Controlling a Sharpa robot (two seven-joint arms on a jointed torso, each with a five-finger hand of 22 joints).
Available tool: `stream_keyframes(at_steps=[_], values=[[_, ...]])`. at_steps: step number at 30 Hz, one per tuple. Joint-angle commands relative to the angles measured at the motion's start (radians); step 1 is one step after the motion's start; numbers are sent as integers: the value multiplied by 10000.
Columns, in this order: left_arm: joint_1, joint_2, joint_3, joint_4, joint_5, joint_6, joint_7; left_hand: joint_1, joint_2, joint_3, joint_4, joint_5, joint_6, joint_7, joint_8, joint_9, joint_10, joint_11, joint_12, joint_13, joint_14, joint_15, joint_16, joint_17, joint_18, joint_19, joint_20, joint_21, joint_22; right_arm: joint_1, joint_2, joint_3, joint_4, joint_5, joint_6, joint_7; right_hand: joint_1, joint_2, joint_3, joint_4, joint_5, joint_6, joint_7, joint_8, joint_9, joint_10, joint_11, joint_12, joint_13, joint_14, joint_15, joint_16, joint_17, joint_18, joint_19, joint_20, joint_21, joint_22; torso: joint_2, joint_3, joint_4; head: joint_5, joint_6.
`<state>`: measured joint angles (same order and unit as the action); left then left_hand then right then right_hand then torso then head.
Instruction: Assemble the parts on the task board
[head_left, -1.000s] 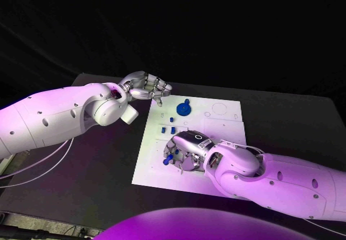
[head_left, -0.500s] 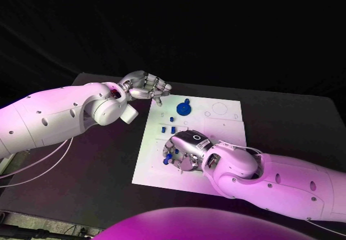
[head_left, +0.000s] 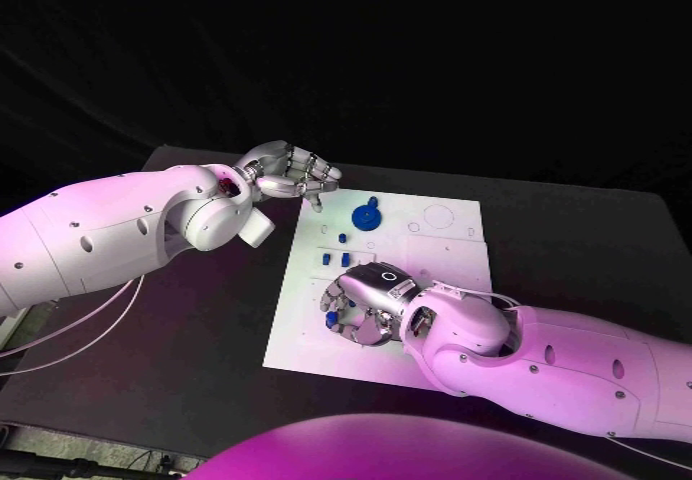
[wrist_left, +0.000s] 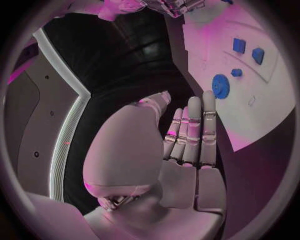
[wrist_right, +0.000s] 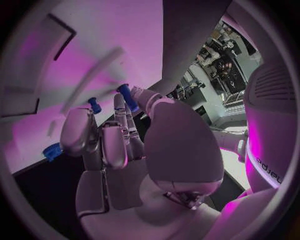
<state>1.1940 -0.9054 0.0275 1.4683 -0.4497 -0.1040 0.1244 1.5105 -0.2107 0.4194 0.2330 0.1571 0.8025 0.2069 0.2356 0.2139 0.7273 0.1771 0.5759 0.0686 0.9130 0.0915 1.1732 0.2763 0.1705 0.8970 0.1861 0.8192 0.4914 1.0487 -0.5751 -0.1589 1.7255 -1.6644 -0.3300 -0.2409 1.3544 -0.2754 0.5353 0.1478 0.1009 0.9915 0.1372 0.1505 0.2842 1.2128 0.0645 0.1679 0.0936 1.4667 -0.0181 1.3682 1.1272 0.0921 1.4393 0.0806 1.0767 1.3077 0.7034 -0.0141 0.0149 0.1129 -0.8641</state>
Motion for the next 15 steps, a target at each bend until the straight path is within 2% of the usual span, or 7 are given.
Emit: stream_keyframes(at_steps=[1, 5, 10, 13, 15], values=[[9, 8, 6, 33, 5, 146, 39, -103, 3, -3, -46, 17, -49, 304, 38, -14, -66, -23, 36, 1, -32, 65, -44, -11, 134, 23, 32, -42, -11, -12, -29, -1, 32, -193, -28, -104, 11, -76, -88, -3, -41, -88, -13, -44, -11, -77, 10, -38, -2, 160, 38, 38, 35, -52, 13, 54, -61, 1061, 4, 8, -2, -1, 3], [9, 3, 6, 34, 4, 149, 40, -103, 3, -3, -46, 17, -49, 304, 38, -14, -66, -23, 36, 1, -32, 65, -44, -11, 134, 23, 32, -42, -11, -19, -138, 0, 139, -278, -501, -29, -12, -135, -271, -51, -48, -198, 29, -102, -30, -289, 65, -82, -3, 77, 86, -44, -130, -12, -81, 82, -355, 981, 5, 14, 6, -3, 15], [8, -18, 6, 27, 4, 153, 40, -103, 3, -3, -46, 17, -49, 304, 38, -14, -66, -23, 36, 1, -32, 65, -44, -11, 134, 23, 32, -42, -11, -7, -622, 47, 613, -208, -1474, 265, -67, -97, -979, -82, -30, -521, 42, -297, -105, -468, 58, 59, 75, 11, 91, -42, -142, 10, -129, 106, -501, 961, -15, 13, -22, -53, 65], [7, -23, 6, 25, 4, 154, 52, -104, 17, 5, -48, 18, -54, 305, 40, -15, -76, -22, 39, 0, -36, 66, -48, -12, 134, 23, 32, -48, -16, 94, -1091, 120, 954, 287, -2014, 534, -37, -16, -1247, -1, -13, -449, 38, -282, -98, -335, 22, 237, 156, 66, 63, 20, -41, -13, -63, 91, -343, 1021, -32, 7, -26, -163, 129], [6, -31, 6, 18, 6, 151, 68, -104, 17, 5, -48, 18, -54, 305, 40, -15, -76, -22, 39, 0, -36, 66, -48, -12, 134, 23, 32, -48, -16, 280, -1578, 161, 1199, 1186, -2272, 731, 28, 35, -1316, 36, -7, -336, 21, -235, -80, -165, -2, 382, 227, 121, 44, 81, 73, -37, 0, 71, -189, 1075, -45, 5, -35, -278, 159]])
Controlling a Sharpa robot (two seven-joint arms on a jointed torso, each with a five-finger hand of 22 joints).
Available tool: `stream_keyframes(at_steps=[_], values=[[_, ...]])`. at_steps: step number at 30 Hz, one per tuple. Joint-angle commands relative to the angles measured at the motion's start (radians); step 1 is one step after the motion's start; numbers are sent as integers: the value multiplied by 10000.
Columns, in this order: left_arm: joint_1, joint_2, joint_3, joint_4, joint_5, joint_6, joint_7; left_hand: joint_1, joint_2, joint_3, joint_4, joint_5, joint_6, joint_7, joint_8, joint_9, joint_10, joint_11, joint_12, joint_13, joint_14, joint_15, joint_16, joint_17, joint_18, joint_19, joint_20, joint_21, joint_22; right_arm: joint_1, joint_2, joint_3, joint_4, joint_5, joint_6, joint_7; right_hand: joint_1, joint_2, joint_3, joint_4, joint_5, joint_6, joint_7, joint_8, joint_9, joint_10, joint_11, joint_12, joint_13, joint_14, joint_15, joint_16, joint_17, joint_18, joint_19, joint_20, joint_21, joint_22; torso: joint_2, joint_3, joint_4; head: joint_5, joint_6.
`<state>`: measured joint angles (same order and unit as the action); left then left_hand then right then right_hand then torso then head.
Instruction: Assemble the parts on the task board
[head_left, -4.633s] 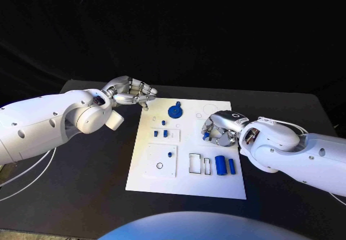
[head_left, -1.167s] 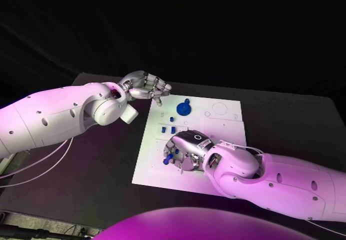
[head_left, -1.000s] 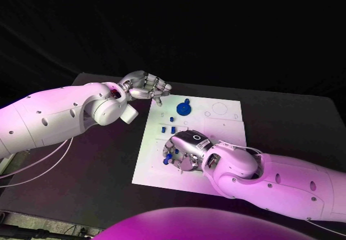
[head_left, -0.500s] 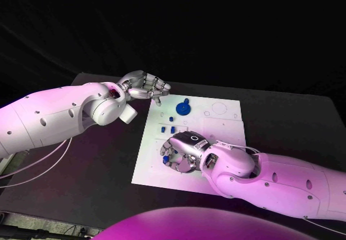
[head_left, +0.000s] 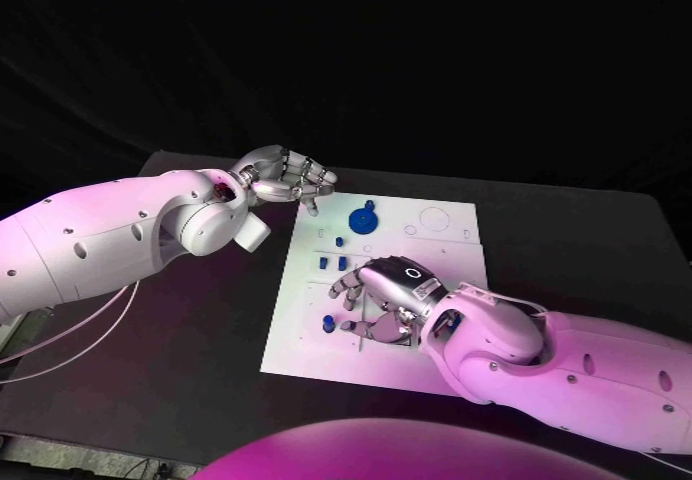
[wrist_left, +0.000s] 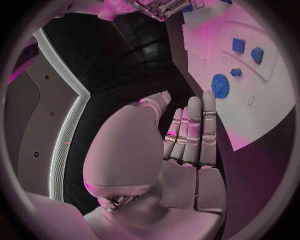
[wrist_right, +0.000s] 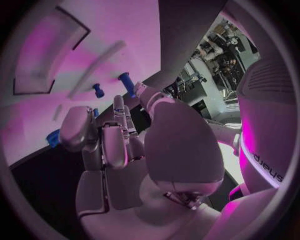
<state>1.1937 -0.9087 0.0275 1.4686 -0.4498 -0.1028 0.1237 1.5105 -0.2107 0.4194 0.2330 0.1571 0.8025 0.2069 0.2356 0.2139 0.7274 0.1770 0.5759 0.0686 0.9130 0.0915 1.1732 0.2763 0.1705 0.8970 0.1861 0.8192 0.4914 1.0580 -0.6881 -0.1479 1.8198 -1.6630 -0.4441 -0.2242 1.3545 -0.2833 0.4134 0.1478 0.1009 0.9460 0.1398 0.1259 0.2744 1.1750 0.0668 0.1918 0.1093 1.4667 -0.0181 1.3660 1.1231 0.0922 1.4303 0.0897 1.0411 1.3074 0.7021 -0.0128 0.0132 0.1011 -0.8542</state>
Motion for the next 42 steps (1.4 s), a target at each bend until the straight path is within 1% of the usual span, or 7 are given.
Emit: stream_keyframes(at_steps=[1, 6, 7, 9, 10, 14, 42], values=[[9, -7, 6, 14, 9, 131, 84, -108, 15, 4, -48, 17, -56, 306, 40, -15, -79, -21, 40, 0, -37, 67, -48, -12, 134, 23, 32, -50, -17, 298, -722, 65, 361, 1715, -1129, 624, 92, 147, -141, 70, -6, 263, -19, 78, 41, 439, -25, 323, 167, 178, 38, 175, 254, -56, 138, -32, 266, 1115, -32, -7, -29, -209, 78], [5, -79, 0, 6, 40, 80, 111, -108, 15, 4, -48, 17, -56, 306, 40, -15, -79, -21, 40, 0, -37, 67, -48, -12, 134, 23, 32, -50, -17, 747, -2108, 94, 720, 3541, -609, 607, -405, 68, -1615, 425, -52, 422, -234, 1117, 542, 1397, -335, 3108, 2262, 310, -161, 388, 661, -190, 417, -225, 1100, 1417, -98, -16, -132, -437, 128], [4, -101, -3, 9, 44, 73, 113, -111, 14, 3, -47, 16, -59, 306, 40, -16, -81, -20, 42, 0, -38, 68, -49, -12, 133, 23, 33, -52, -18, 800, -2408, 92, 797, 3725, -479, 554, -354, 509, -2948, 956, -18, -108, -304, 2139, 1178, 1097, -283, 7760, 7137, 435, -215, 728, 1333, -290, 557, -302, 1618, 1620, -115, -17, -153, -508, 138], [2, -139, -9, 15, 50, 62, 115, -114, 12, 2, -47, 15, -61, 307, 40, -16, -82, -20, 43, 0, -39, 68, -49, -12, 133, 23, 33, -53, -19, 859, -2847, 77, 910, 3937, -274, 446, -201, 598, -3580, 1233, 8, -317, -330, 2792, 1549, 1426, -340, 9668, 9230, 520, -226, 927, 1753, -321, 617, -292, 1854, 1711, -136, -16, -189, -588, 167], [0, -170, -15, 19, 55, 49, 119, -114, 12, 2, -47, 15, -61, 307, 40, -16, -82, -20, 43, 0, -39, 68, -49, -12, 133, 23, 33, -53, -19, 891, -3189, 52, 997, 4056, -98, 326, 137, 977, -4526, 1408, 22, -980, -316, 3932, 2180, 1481, -361, 10989, 10791, 569, -234, 1087, 2099, -376, 693, -273, 2163, 1848, -161, -8, -248, -656, 178], [-6, -197, -25, 8, 68, 25, 132, -114, 12, 2, -47, 15, -61, 307, 40, -16, -82, -20, 43, 0, -39, 68, -49, -12, 133, 23, 33, -53, -19, 913, -3827, -14, 1145, 4156, 241, 29, 122, 1165, -4815, 1433, 33, -1066, -388, 4541, 2461, 1907, -425, 11576, 11576, 652, -271, 1260, 2486, -422, 770, -301, 2463, 1952, -192, 11, -321, -798, 198], [-26, -215, -80, 62, 80, 46, 147, -120, 19, 6, -53, 18, -61, 305, 50, -16, -84, -21, 58, 2, -42, 68, -50, -11, 134, 27, 34, -63, -26, -44, -4292, -139, 1083, 2653, 751, -1536, -1233, 1681, -5680, 1483, 62, -1024, -490, 4813, 2449, 1988, -515, 11454, 11646, 714, -340, 1391, 2814, -522, 909, -357, 3044, 2110, -242, 24, -360, -943, 21]])
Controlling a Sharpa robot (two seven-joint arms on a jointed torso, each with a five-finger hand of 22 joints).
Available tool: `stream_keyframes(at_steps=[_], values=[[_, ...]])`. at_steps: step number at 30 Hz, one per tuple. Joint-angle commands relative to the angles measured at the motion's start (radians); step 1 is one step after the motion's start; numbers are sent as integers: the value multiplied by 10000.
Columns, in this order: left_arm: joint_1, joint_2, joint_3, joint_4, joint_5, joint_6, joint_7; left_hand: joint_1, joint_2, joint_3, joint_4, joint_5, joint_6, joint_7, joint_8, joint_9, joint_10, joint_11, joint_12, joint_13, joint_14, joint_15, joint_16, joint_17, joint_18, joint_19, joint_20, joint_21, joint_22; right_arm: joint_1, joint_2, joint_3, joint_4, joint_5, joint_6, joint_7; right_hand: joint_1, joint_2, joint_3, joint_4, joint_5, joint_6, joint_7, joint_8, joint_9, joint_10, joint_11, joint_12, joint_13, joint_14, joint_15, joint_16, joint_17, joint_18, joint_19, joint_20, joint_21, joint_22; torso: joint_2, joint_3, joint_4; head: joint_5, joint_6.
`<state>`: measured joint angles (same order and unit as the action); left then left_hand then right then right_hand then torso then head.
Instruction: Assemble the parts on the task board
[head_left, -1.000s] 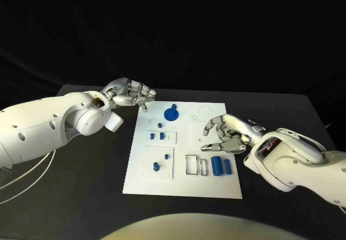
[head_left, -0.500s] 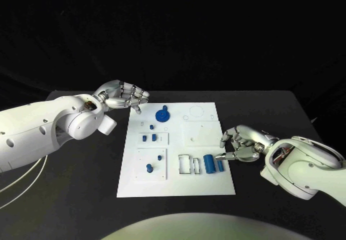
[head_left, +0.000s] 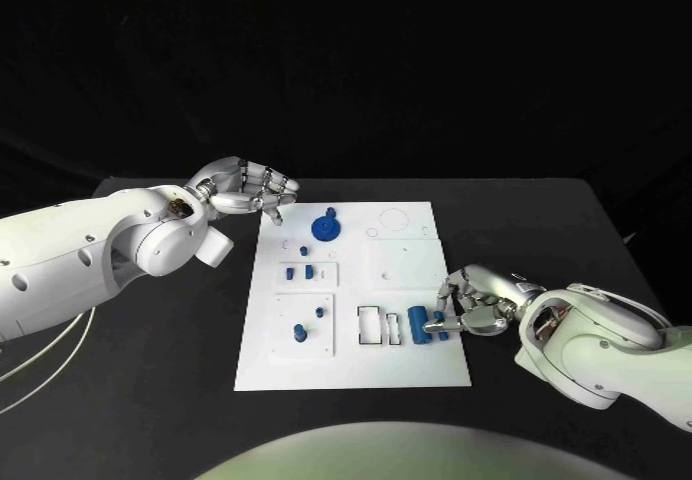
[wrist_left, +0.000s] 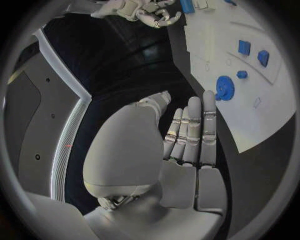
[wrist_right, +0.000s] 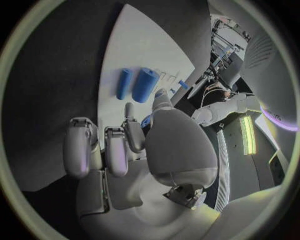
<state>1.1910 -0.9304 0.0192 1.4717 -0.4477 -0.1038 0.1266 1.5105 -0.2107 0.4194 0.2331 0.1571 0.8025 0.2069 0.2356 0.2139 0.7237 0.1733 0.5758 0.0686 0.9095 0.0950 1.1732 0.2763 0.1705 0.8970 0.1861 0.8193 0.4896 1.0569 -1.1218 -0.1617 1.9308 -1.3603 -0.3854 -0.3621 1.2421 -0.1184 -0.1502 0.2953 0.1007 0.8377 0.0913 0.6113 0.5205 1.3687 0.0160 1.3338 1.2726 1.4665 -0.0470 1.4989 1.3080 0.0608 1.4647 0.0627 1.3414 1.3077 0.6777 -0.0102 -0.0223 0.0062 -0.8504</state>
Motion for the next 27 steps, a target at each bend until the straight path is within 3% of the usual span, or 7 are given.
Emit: stream_keyframes(at_steps=[1, 9, 14, 19, 27], values=[[1, -2, 4, 34, 59, 59, 119, -120, 19, 6, -53, 18, -61, 305, 50, -16, -48, 16, 59, 2, -6, 33, -50, -11, 134, 27, 34, -64, -9, -58, 92, -2, -53, -383, 200, -167, -142, 49, -43, 9, 63, 95, -13, -46, -24, 66, -12, 45, 31, 723, -56, 76, 998, -213, 572, -91, 69, 2114, 3, -4, -4, 14, -18], [1, -15, 4, 49, 59, 64, 122, -114, 24, 13, -60, 21, -59, 304, 55, -16, -49, 15, 64, 2, -7, 31, -51, -11, 135, 29, 33, -66, -10, -207, 350, -6, -130, -547, 161, -263, -267, 110, -39, 12, 64, 200, -37, -65, -57, 87, -33, 51, 58, 729, -73, 91, 1029, -223, 585, -106, 130, 2127, 15, 4, -21, 25, -32], [1, -20, 4, 60, 59, 68, 118, -114, 24, 13, -60, 21, -59, 304, 55, -16, -49, 15, 64, 2, -7, 31, -51, -11, 135, 29, 33, -66, -10, -261, 556, -6, -155, -694, 55, -351, -321, 196, -10, 6, 66, 261, -52, -79, -77, 116, -47, 73, 100, 738, -83, 111, 1076, -234, 599, -116, 196, 2142, 20, 9, 3, 22, -45], [1, -34, 4, 67, 59, 64, 114, -114, 24, 13, -60, 21, -59, 304, 55, -16, -49, 15, 64, 2, -7, 31, -51, -11, 135, 29, 33, -66, -10, -276, 656, -5, -179, -776, 45, -409, -321, 220, 0, 3, 65, 279, -57, -82, -81, 132, -50, 88, 121, 742, -87, 120, 1097, -238, 603, -119, 217, 2147, 20, -3, -10, 27, -63], [3, -66, 5, 100, 59, 64, 101, -114, 24, 13, -60, 21, -59, 304, 55, -16, -49, 15, 64, 2, -7, 31, -51, -11, 135, 29, 33, -66, -10, -339, 881, -5, -372, -1224, 410, -709, -316, 242, 9, 0, 63, 301, -63, -81, -85, 149, -56, 105, 147, 745, -90, 126, 1109, -243, 610, -122, 245, 2153, 14, -5, -6, 46, -110]])
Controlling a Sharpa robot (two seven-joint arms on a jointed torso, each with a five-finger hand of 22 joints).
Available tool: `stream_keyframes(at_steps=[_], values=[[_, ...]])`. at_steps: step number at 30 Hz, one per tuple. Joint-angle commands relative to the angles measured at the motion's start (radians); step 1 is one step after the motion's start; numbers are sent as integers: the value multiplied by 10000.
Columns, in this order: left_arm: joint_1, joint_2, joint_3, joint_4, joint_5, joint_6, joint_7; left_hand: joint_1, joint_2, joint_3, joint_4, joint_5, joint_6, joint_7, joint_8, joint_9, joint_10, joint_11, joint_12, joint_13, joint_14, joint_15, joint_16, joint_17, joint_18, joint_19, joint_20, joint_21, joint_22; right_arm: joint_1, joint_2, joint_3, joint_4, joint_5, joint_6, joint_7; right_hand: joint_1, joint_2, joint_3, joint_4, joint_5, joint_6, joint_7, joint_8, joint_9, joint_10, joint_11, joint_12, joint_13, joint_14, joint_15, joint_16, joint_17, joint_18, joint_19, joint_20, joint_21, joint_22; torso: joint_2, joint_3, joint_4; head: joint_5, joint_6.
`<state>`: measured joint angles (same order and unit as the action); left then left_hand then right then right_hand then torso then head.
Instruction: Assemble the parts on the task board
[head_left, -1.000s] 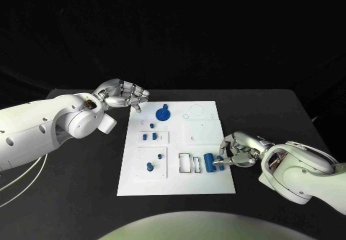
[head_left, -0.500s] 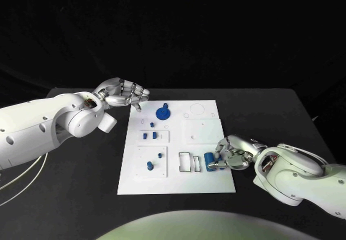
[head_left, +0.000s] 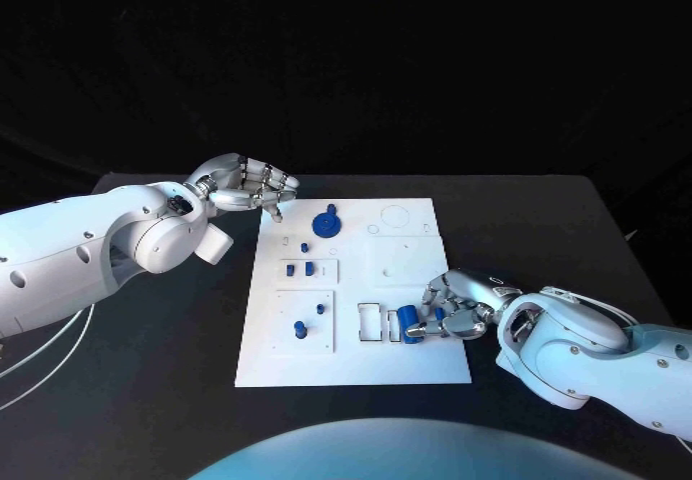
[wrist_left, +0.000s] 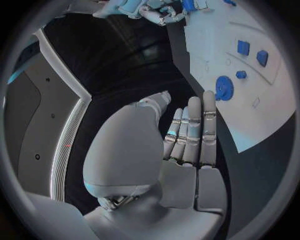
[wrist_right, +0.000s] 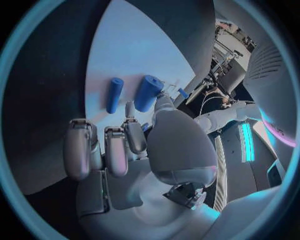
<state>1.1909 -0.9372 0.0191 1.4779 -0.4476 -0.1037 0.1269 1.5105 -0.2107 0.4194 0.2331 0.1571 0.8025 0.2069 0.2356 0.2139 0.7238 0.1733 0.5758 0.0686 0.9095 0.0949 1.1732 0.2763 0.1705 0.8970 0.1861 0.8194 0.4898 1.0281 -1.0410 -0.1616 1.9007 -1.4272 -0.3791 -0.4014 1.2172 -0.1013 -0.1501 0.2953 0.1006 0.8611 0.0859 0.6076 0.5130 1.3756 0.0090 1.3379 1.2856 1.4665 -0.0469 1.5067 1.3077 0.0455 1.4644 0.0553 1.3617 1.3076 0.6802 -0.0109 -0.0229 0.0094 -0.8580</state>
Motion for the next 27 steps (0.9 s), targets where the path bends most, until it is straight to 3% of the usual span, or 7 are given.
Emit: stream_keyframes(at_steps=[1, 14, 21, 27], values=[[4, -1, 5, 39, 58, 65, 97, -114, 24, 13, -59, 21, -59, 304, 55, -16, -49, 15, 64, 2, -7, 32, -51, -11, 135, 29, 33, -67, -12, -68, 102, -6, -89, -675, 388, -346, -66, 73, 9, -1, 63, 74, -11, -44, -10, 72, 13, 53, 3, 746, -92, 50, 1116, -89, 611, -49, 34, 2152, -11, 3, 0, 17, -41], [5, -25, 6, 59, 58, 98, 80, -114, 24, 13, -59, 21, -59, 304, 55, -16, -49, 15, 64, 2, -7, 32, -51, -11, 135, 29, 33, -67, -12, -242, 560, -5, -248, -1333, 708, -708, 512, 163, 91, -46, 38, 244, -54, -110, -74, 113, -29, 51, 67, 760, -129, 90, 1209, -94, 611, -86, 74, 2159, -12, 0, -8, 28, -61], [5, -32, 6, 68, 58, 107, 70, -117, 24, 22, -73, 24, -61, 305, 66, -17, -61, 16, 77, 1, -12, 32, -54, -11, 135, 34, 33, -77, -19, -260, 574, -4, -232, -1310, 559, -848, 1081, 391, 101, -88, 26, 298, -50, -217, -144, 123, -29, 24, 96, 762, -132, 100, 1235, -98, 610, -96, 100, 2162, -11, 9, -4, 42, -45], [5, -44, 6, 62, 58, 98, 61, -119, 23, 23, -74, 24, -62, 305, 68, -17, -65, 16, 78, 1, -13, 32, -55, -11, 134, 34, 33, -79, -20, -243, 394, 6, -49, -548, -176, -856, 1419, 867, 218, -72, 44, 539, -117, -270, -209, 292, -87, 161, 298, 792, -173, 158, 1378, -137, 663, -122, 337, 2216, -15, 21, -7, 69, -44]])
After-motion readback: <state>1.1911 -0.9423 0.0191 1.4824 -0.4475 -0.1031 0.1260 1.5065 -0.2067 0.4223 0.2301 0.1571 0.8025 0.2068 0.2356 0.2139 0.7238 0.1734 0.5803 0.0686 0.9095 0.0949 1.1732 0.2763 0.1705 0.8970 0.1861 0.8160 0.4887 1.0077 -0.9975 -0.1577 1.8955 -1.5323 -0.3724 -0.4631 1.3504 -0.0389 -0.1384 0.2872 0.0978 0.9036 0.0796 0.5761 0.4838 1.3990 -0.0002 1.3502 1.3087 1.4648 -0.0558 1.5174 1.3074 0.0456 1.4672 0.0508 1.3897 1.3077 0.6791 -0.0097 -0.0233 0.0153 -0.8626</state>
